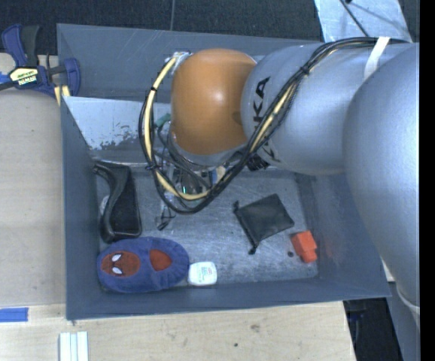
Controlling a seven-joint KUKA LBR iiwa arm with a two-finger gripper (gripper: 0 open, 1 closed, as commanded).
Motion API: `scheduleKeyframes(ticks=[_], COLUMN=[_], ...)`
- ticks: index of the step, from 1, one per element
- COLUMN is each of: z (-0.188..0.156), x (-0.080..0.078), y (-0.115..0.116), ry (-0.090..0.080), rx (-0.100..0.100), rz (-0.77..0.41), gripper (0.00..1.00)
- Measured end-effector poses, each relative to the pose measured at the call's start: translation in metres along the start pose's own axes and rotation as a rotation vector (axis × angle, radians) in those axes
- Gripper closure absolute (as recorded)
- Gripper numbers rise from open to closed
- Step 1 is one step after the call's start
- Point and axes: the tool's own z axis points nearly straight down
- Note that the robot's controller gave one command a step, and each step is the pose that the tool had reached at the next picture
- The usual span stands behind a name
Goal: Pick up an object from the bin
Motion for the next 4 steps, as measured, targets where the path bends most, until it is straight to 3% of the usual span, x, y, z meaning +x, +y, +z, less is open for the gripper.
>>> scheduleKeyframes(ticks=[1,2,3,4], z=[0.061,0.083,0.082,0.087], x=[0.058,0.056,0.058,0.06], y=[0.064,0.03,0.028,0.026], ry=[-0.015,-0.035,-0.021,-0.013], rx=[-0.001,-0.007,-0.002,0.0], rz=[-0.331,-0.627,-0.626,-0.625], gripper=[0.0,0.0,1.0,0.0])
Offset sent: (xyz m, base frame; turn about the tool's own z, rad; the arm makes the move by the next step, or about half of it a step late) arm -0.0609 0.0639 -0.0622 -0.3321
